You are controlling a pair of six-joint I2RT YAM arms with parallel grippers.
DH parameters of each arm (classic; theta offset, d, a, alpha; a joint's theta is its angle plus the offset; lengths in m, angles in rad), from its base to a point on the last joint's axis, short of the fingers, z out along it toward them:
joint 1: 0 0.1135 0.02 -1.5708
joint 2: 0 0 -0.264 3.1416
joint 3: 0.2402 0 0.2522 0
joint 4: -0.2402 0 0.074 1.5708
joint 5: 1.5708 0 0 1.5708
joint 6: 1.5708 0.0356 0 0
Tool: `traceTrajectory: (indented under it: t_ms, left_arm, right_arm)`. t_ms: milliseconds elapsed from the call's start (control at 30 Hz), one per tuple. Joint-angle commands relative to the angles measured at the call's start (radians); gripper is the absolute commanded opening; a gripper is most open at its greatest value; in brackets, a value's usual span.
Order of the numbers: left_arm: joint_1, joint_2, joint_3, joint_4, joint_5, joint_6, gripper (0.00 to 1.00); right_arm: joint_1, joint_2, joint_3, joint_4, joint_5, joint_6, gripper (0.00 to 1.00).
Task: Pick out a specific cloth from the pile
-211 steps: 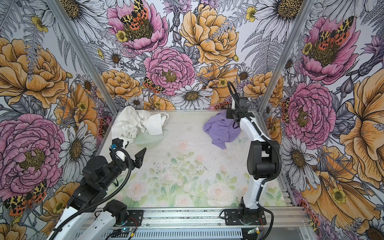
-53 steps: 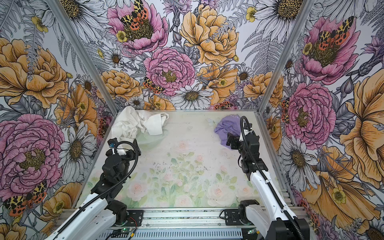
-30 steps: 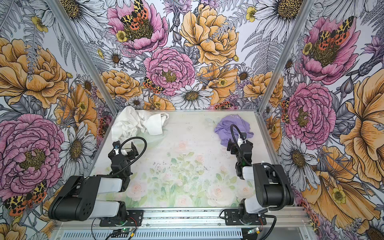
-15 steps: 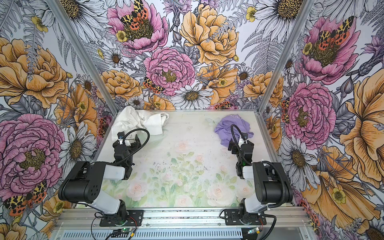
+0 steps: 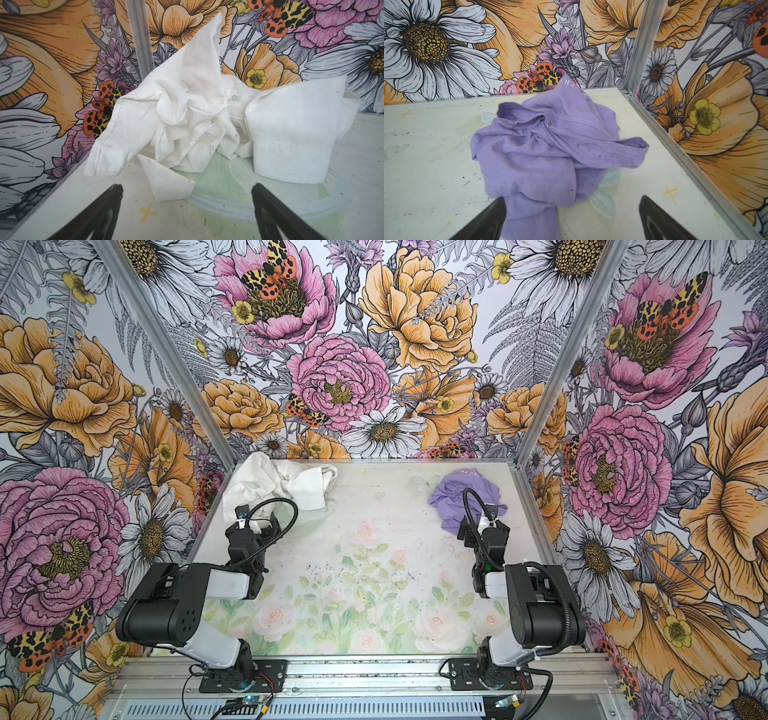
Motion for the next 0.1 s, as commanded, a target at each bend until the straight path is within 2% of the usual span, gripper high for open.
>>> traceTrajectory:
  t_ms: [0,67]
  left_arm:
    - [0.005,-0.007,0.002,0.007,0.029,-0.013,0.99]
    - [0.004,-0.009,0.002,0.007,0.030,-0.012,0.99]
  right_arm:
    - [-0.004,0.003,0.006,0.023,0.009,0.012,1.00]
    - [-0.005,0.002,0.006,0.022,0.010,0.011,1.00]
